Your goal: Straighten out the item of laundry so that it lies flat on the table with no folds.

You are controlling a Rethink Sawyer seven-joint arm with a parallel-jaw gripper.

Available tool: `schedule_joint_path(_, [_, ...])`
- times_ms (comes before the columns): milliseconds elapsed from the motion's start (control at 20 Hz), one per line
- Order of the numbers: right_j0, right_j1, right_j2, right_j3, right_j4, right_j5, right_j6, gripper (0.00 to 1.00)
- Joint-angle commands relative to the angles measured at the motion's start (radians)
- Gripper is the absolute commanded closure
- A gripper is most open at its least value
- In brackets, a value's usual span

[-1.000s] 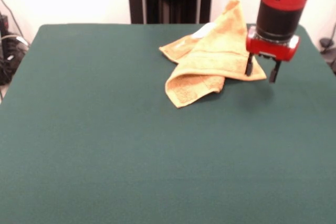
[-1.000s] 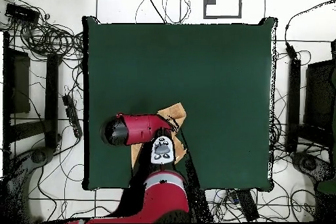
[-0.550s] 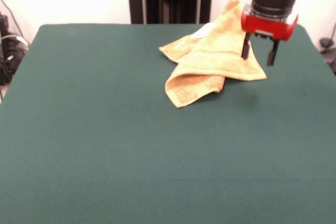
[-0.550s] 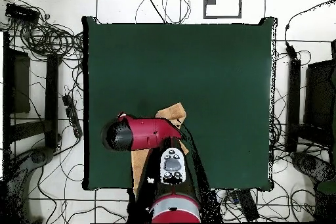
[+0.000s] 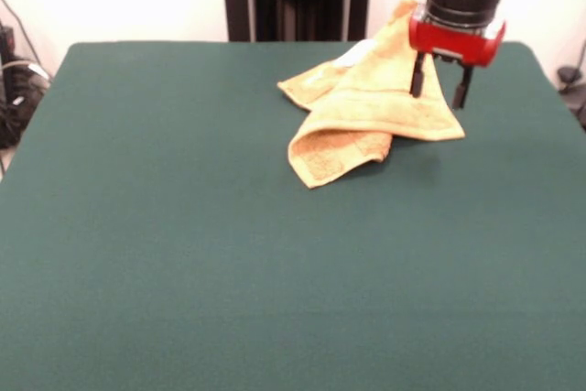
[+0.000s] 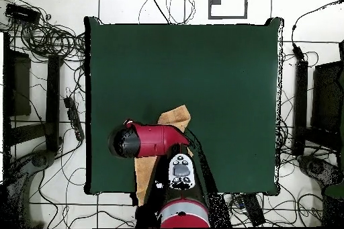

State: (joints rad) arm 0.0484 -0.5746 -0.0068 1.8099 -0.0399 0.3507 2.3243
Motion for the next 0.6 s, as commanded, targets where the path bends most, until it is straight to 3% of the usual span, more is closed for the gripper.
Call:
schedule_joint_path(50, [0.014,0.12,0.089,0.068,-0.016,-0.098,0.088,0.0])
schedule_joint_path(600, [0.087,0.142,0.053,0.074,0.025,-0.14,0.149,0.0])
